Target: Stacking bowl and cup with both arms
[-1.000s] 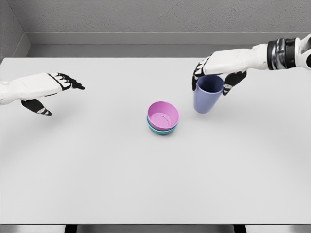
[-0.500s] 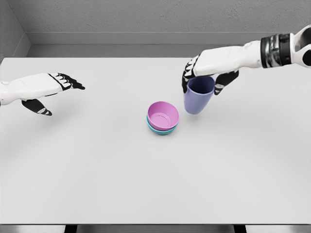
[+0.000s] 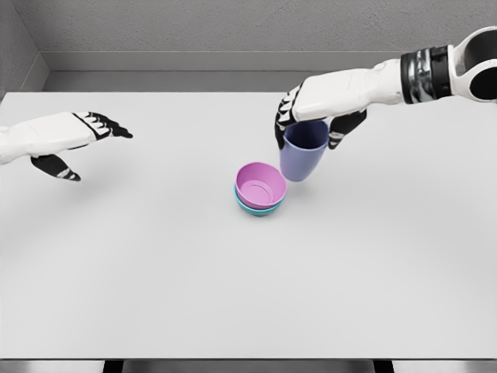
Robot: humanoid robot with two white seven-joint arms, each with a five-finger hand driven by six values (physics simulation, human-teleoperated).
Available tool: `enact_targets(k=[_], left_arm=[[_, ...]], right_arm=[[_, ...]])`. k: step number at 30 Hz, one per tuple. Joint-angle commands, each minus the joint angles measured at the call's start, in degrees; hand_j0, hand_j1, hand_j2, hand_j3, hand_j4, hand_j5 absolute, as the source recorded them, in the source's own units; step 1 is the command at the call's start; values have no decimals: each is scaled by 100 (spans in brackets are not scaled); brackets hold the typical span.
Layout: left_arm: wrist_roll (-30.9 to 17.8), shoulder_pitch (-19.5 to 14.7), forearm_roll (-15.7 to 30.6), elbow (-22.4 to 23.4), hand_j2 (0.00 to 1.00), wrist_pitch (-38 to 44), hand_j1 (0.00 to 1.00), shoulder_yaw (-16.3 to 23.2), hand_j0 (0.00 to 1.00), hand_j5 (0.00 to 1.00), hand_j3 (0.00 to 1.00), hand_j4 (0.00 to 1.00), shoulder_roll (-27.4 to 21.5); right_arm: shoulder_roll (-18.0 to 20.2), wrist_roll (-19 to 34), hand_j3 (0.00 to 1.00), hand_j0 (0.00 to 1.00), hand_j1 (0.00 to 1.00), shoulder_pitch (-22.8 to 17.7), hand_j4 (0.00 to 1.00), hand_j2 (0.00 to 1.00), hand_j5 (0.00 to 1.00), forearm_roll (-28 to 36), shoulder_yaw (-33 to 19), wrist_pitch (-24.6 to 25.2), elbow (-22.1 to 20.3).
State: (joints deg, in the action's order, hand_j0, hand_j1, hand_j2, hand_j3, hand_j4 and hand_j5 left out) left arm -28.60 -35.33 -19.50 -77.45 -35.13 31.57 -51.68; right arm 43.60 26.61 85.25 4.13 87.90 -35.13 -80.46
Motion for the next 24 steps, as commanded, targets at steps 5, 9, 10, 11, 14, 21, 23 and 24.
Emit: enact_targets(k=[5, 9, 10, 11, 14, 21, 23, 24], left_arm=[[3, 0, 25, 2, 100, 13, 100, -37, 100, 100, 100, 100, -9], [3, 0, 25, 2, 100, 13, 100, -37, 100, 100, 100, 100, 0], [3, 0, 25, 2, 100, 13, 100, -28, 100, 100, 100, 100, 0], [3, 0, 25, 2, 100, 13, 100, -37, 100, 100, 100, 100, 0], [-6, 0, 25, 2, 100, 13, 100, -37, 100, 100, 100, 100, 0], [-6, 9, 25, 2, 100, 13, 100, -28, 100, 100, 100, 100, -9], [-6, 9, 25, 2, 100, 13, 100, -28, 100, 100, 100, 100, -9], [-6, 9, 25, 2, 100, 13, 100, -28, 100, 100, 100, 100, -9]], right_arm=[[-256, 11, 59, 59, 59, 62, 59, 59, 59, 35, -10, 13, -75], [-414, 11, 59, 59, 59, 53, 59, 59, 59, 35, -10, 13, -75], [-414, 11, 59, 59, 59, 53, 59, 59, 59, 35, -10, 13, -75], [-423, 11, 59, 59, 59, 53, 59, 59, 59, 35, -10, 13, -75], [-440, 11, 59, 59, 59, 53, 59, 59, 59, 44, -10, 13, -75], [-520, 2, 59, 59, 59, 44, 59, 59, 59, 44, -10, 13, -75], [-520, 2, 59, 59, 59, 44, 59, 59, 59, 44, -1, 13, -75], [-520, -6, 59, 59, 59, 35, 59, 59, 59, 44, -1, 13, -75]])
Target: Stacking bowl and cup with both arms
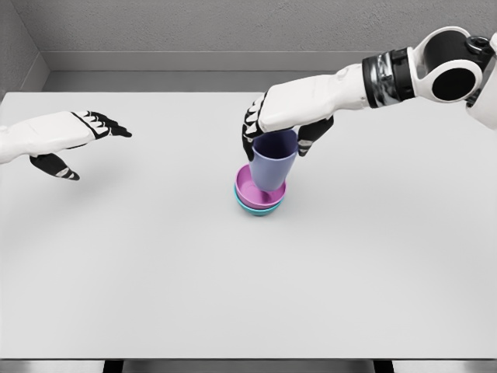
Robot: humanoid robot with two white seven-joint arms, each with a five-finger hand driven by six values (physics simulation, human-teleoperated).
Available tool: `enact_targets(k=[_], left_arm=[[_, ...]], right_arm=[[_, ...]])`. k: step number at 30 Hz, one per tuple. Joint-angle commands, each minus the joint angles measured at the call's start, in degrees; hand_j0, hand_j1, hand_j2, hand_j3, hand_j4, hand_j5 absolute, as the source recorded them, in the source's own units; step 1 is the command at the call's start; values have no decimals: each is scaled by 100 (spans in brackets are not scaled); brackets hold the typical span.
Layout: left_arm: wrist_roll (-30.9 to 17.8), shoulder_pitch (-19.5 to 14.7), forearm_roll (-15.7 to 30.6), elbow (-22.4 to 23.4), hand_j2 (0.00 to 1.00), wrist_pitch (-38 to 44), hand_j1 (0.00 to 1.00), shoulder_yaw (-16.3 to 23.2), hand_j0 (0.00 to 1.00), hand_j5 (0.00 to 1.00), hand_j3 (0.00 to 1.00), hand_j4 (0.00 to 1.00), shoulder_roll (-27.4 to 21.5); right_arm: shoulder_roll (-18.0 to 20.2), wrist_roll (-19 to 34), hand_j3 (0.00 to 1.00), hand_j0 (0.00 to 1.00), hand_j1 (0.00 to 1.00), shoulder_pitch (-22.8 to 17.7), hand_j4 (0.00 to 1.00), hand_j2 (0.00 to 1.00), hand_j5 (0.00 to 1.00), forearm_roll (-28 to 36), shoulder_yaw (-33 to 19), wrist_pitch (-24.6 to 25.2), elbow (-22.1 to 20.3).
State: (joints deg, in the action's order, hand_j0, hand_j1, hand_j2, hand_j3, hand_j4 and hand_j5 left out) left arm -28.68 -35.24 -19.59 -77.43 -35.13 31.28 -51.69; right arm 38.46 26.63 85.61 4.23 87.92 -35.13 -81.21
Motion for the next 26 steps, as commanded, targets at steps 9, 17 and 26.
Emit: enact_targets(k=[9, 17, 26], left_arm=[[-6, 0, 25, 0, 100, 13, 100, 1, 100, 100, 100, 100, 1], [-6, 0, 34, 35, 100, 13, 100, -8, 100, 100, 100, 100, 1], [3, -9, 34, 35, 100, 13, 100, -8, 100, 100, 100, 100, 27]], right_arm=[[4, -44, 100, 100, 100, -9, 100, 100, 100, 87, -3, 13, 9], [803, -79, 100, 100, 100, -88, 100, 100, 100, 122, -284, 13, 62], [2359, -79, 100, 100, 100, -1547, 100, 100, 100, 852, -1831, 13, 800]])
